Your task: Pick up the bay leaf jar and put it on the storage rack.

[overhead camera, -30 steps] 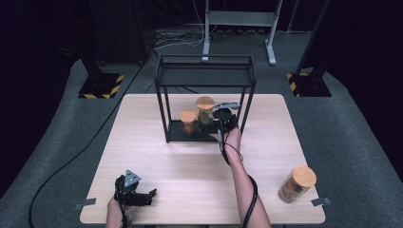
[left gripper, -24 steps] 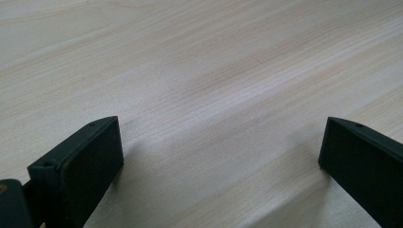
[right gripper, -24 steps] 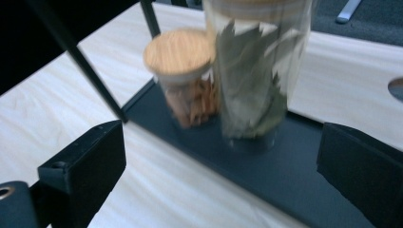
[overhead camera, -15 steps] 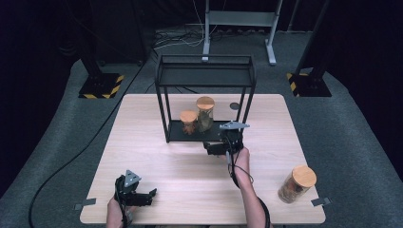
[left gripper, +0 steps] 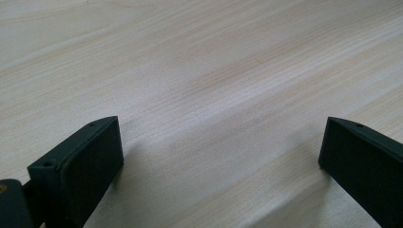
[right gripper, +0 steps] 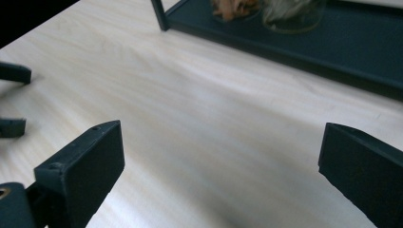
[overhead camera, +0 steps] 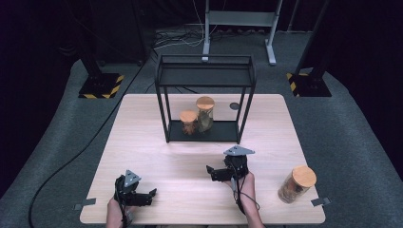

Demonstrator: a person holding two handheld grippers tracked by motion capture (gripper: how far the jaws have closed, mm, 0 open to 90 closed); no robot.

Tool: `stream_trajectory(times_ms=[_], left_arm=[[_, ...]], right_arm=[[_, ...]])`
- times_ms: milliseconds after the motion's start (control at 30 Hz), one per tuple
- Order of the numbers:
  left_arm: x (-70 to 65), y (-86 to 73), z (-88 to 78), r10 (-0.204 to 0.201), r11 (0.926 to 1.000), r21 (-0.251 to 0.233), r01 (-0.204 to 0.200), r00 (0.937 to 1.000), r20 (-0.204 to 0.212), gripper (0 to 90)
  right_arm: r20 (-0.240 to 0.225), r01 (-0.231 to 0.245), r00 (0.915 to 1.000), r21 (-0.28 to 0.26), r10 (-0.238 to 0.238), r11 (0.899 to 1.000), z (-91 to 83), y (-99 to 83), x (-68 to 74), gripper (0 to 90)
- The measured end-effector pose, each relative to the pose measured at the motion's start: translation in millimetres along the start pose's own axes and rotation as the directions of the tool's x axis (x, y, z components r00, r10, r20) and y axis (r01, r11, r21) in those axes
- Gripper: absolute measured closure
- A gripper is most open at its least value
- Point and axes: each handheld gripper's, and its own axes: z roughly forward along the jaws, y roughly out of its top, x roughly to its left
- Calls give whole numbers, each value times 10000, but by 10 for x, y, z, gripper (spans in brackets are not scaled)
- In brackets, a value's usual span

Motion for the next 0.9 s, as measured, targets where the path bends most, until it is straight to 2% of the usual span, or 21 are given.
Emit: stream_trajectory(times_ms=[200,300,567,633,900], left_arm=[[0,0,0,2,10000,1,-2,10000,2,1],[1,0,-1,20,10000,14,-20,10000,1,1],[0,0,0,-5,10000,0,5,10000,-1,1],[-2,1,0,-1,10000,10,1,10000,-15,1],[-2,1,0,-3,10000,9,3,10000,-13,1]], right_arm=[[-38,-59,10000,75,59,10000,-58,-241,85,5],[39,48,10000,333,-49,9994,-79,-365,130,5],[192,-161,9997,448,153,9989,-161,-669,175,1],[155,-250,9996,442,244,9987,-183,-725,171,1],[512,-244,9985,701,208,9972,-248,-860,154,0]])
